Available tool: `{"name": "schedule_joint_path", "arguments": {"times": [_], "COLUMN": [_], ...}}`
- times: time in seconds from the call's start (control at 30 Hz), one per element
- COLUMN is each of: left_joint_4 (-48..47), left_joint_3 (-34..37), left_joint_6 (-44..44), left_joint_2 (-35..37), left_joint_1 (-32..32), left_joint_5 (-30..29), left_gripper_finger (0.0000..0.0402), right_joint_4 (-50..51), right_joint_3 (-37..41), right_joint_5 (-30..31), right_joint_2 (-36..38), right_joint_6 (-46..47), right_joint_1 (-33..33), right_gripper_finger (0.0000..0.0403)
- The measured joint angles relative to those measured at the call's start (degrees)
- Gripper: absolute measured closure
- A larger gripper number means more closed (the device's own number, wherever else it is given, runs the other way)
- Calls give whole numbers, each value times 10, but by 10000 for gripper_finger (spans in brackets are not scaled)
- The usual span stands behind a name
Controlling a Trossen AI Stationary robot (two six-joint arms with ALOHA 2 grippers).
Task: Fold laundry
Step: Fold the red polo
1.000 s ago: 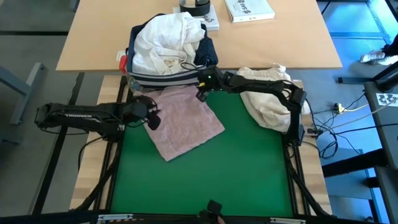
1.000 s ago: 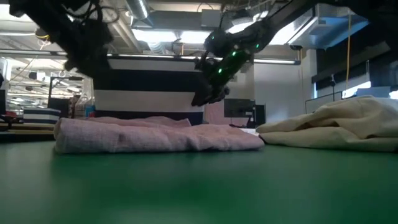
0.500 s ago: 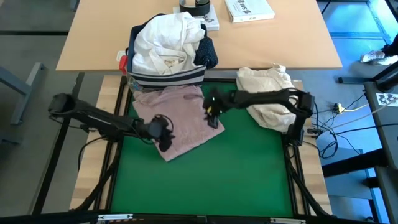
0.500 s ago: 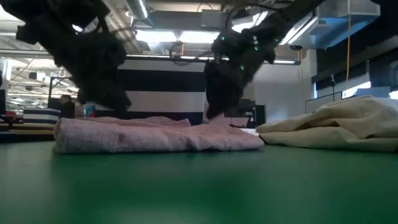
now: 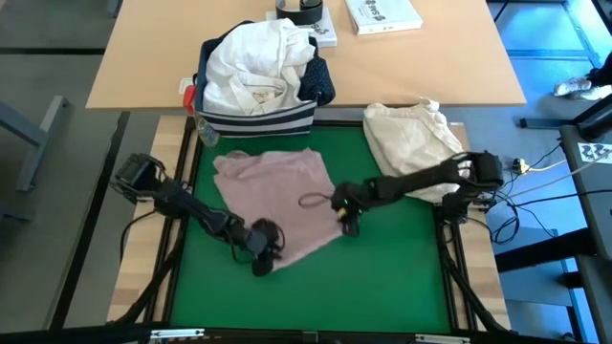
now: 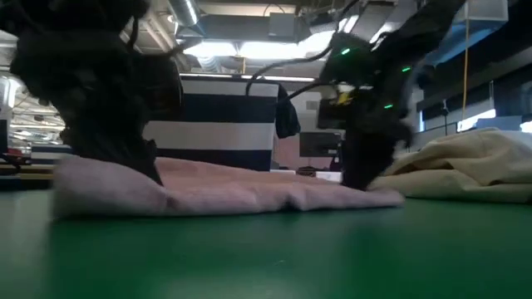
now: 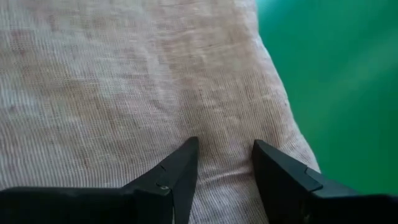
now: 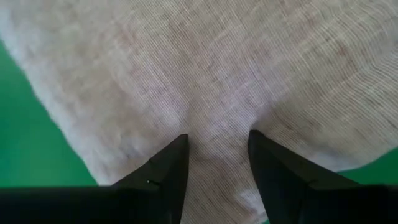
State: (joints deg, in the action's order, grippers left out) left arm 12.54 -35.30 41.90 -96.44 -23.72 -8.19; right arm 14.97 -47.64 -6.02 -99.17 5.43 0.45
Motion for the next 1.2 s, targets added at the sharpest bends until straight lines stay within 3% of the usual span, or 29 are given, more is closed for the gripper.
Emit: {"name": "schedule_joint_path", "arguments": {"times": [0.2, 0.4, 0.5, 0.6, 0.73, 0.9, 1.07, 1.2], "left_joint_4": [-60, -256, -359, -434, -539, -591, -639, -641], "left_joint_3": [-60, -131, -181, -252, -332, -363, -308, -208], "left_joint_6": [-78, -69, -59, -47, -26, 14, 15, 12], "left_joint_2": [-20, -17, -14, 4, 42, 127, 222, 306], "left_joint_1": [-51, -76, -77, -69, -52, -6, 75, 157], "left_joint_5": [21, 84, 106, 90, 15, -106, -113, -98], "left_gripper_finger": [253, 253, 253, 253, 253, 253, 253, 253], "right_joint_4": [-42, -111, -59, 13, 79, 89, 32, -21], "right_joint_3": [44, 47, 31, -3, -22, -22, -23, -23], "right_joint_5": [-2, 11, 31, 89, 155, 131, 84, 38], "right_joint_2": [53, 52, 72, 114, 168, 208, 201, 171], "right_joint_6": [19, -28, -60, -132, -228, -238, -122, -23], "right_joint_1": [107, 167, 164, 159, 122, 30, -76, -141], "right_gripper_finger": [235, 235, 235, 235, 235, 235, 235, 235]}}
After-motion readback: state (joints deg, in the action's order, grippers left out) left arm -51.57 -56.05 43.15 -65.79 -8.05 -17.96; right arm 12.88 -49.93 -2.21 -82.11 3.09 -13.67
